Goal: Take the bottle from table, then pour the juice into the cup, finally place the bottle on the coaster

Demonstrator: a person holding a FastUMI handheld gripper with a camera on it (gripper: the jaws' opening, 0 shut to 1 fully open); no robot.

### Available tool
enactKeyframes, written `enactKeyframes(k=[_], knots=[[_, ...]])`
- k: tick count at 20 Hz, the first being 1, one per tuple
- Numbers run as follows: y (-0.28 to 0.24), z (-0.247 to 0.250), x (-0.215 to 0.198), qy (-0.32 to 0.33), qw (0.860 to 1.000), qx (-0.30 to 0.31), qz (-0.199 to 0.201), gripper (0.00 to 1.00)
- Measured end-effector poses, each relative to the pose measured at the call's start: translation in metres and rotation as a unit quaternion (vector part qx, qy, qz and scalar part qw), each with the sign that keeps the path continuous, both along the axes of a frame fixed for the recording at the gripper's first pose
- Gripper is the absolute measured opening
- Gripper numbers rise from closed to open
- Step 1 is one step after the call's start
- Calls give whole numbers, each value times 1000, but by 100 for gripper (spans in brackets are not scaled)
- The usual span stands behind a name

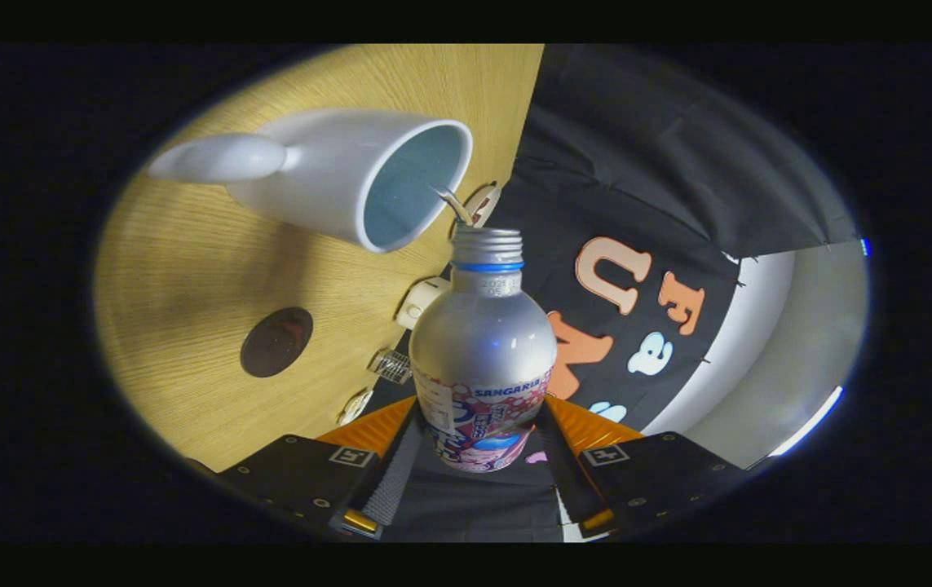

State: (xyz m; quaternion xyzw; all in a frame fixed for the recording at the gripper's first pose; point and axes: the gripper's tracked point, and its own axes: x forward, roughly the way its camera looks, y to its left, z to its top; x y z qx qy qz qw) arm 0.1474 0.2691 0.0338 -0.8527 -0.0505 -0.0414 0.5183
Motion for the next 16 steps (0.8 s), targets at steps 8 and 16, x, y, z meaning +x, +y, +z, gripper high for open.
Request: enactKeyframes(k=[8,16], knots=[[2,4,3,1,1000,-19,3,77],[3,5,4,1,999,-45,5,77]])
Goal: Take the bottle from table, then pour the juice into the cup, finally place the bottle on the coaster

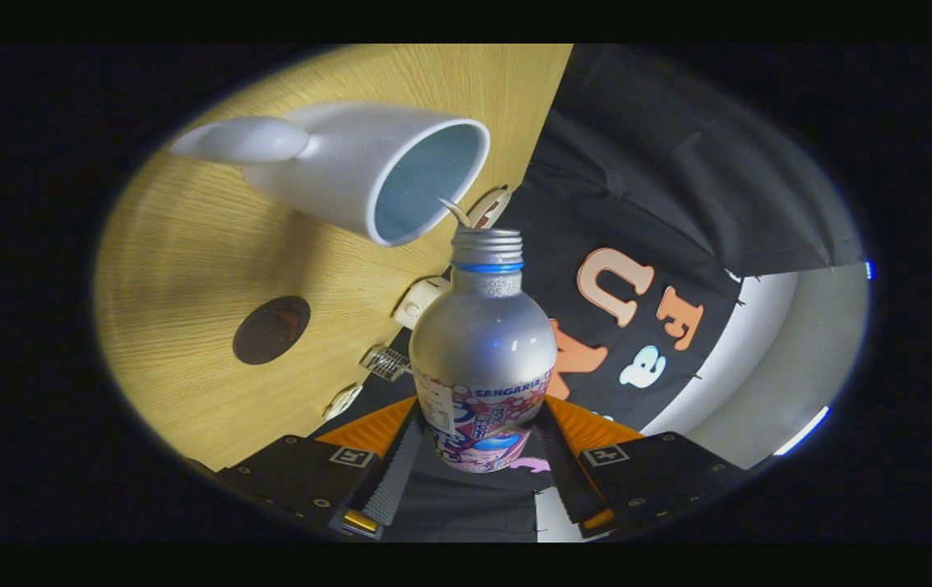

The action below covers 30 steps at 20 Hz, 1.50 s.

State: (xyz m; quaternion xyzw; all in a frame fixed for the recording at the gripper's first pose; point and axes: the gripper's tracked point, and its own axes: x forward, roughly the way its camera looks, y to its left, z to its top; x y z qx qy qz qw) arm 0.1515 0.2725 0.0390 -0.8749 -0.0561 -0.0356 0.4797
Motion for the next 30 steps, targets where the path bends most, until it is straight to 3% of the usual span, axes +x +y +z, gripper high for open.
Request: enactKeyframes(k=[17,24,30], knots=[[9,2,-7,3,1000,-21,1,77],[-1,-8,-8,29,997,76,-10,77],[-14,11,-2,26,977,209,-19,77]])
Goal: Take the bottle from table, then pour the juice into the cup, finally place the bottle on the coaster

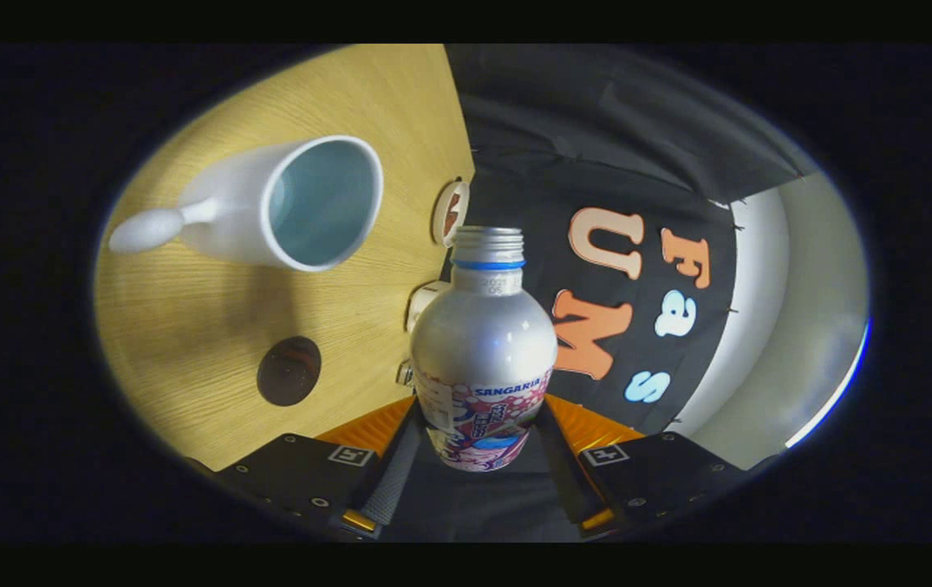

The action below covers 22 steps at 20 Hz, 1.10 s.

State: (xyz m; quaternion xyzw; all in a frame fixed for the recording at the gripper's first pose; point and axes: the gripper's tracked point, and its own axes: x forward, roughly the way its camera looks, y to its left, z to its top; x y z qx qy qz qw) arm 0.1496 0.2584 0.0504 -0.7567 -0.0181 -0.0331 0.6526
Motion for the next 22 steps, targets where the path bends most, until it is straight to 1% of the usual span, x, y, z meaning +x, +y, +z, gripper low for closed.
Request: enactKeyframes(k=[2,4,7,9,10,11,12,14,15,16,18,19,20,21,22], knots=[[-12,-1,3,12,998,63,-2,77],[-14,-2,6,27,991,131,0,78],[-24,-8,9,61,970,237,-1,78],[-28,-16,12,80,951,298,-3,78],[-32,-20,15,91,939,331,-5,78],[-34,-23,17,102,924,368,-4,78],[-39,-30,18,116,906,407,-5,78],[-45,-40,22,141,863,485,-5,78],[-46,-45,24,153,837,525,-2,78],[-45,-50,26,166,809,565,5,78],[-48,-62,33,190,747,636,6,78],[-48,-67,37,199,723,662,8,78],[-50,-73,40,203,705,680,6,78],[-52,-79,42,206,692,692,3,78],[-53,-84,45,207,684,700,2,78]])
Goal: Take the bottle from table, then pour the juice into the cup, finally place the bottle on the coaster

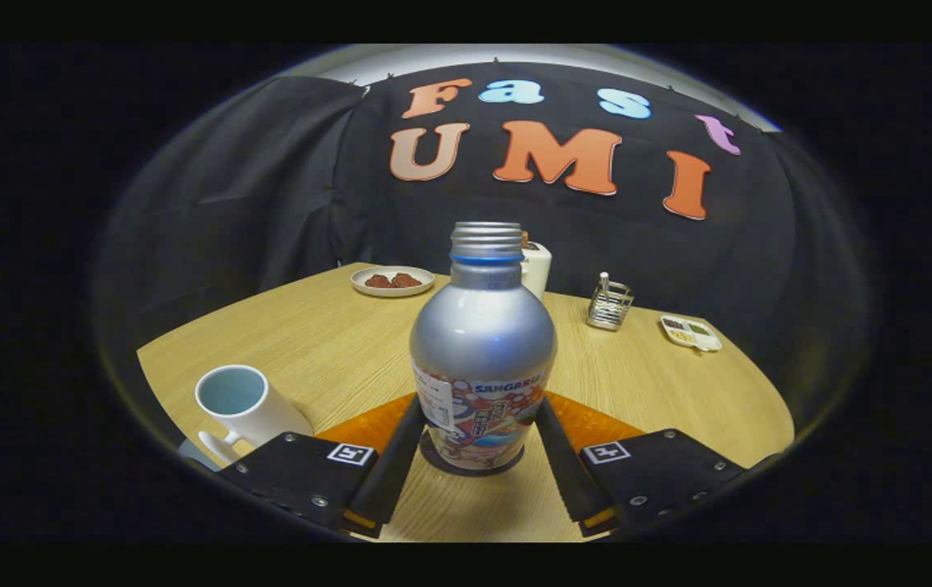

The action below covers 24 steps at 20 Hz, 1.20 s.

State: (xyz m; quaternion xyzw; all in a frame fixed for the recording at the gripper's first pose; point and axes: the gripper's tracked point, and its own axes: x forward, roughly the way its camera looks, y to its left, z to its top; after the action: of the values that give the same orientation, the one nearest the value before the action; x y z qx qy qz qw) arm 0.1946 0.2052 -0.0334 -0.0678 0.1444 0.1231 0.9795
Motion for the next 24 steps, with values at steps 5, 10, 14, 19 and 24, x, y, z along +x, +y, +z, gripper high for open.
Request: enactKeyframes(k=[5,10,14,19,24], knots=[[2,-14,12,9,999,35,8,78],[1,-21,18,12,999,46,12,78],[-3,-28,23,16,999,48,14,78],[-6,-29,19,8,999,46,21,78],[-4,-30,17,-1,999,38,26,79]])
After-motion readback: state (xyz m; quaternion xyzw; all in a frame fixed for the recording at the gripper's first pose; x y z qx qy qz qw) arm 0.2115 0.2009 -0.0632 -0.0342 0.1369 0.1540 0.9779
